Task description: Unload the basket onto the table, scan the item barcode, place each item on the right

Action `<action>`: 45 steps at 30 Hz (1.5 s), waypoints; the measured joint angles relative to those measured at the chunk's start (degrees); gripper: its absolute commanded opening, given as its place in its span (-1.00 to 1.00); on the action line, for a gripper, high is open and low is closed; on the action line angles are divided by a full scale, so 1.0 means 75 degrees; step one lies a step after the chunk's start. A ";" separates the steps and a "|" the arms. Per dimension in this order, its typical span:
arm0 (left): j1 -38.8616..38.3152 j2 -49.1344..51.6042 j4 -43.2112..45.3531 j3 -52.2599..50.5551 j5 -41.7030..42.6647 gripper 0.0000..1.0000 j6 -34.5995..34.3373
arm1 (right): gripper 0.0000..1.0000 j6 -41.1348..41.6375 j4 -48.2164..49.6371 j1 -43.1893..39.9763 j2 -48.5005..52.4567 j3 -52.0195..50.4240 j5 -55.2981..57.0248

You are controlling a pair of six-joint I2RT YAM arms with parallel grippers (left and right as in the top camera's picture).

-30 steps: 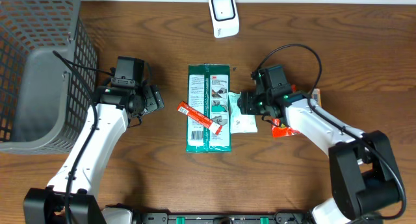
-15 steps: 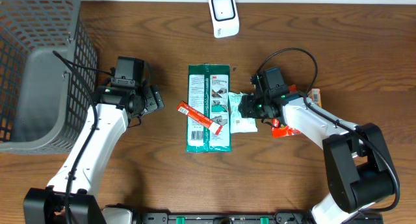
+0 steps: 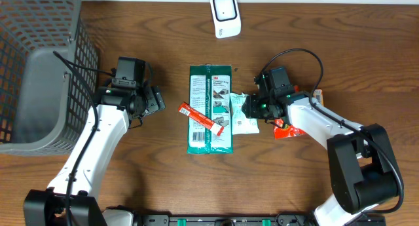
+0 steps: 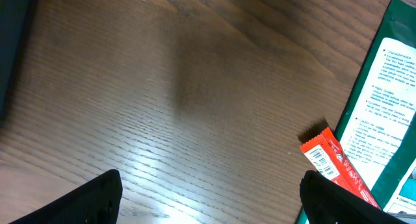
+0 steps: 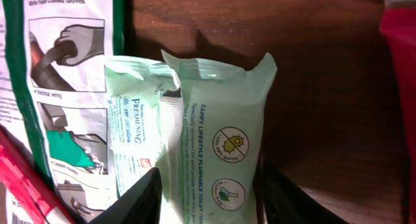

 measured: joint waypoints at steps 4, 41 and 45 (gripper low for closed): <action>0.0000 0.0000 0.0000 0.0000 0.0000 0.76 0.0000 | -0.21 0.0006 0.0134 0.0079 0.0000 0.0000 -0.0006; 0.0000 0.0000 0.0000 0.0000 0.0000 0.76 0.0000 | -0.02 0.0192 -0.0463 -0.0321 0.0070 0.0038 -0.0816; 0.0000 0.0000 0.0003 0.0000 0.0000 0.77 0.0003 | -0.03 0.0157 -0.0321 -0.0574 0.0067 0.0032 -0.0723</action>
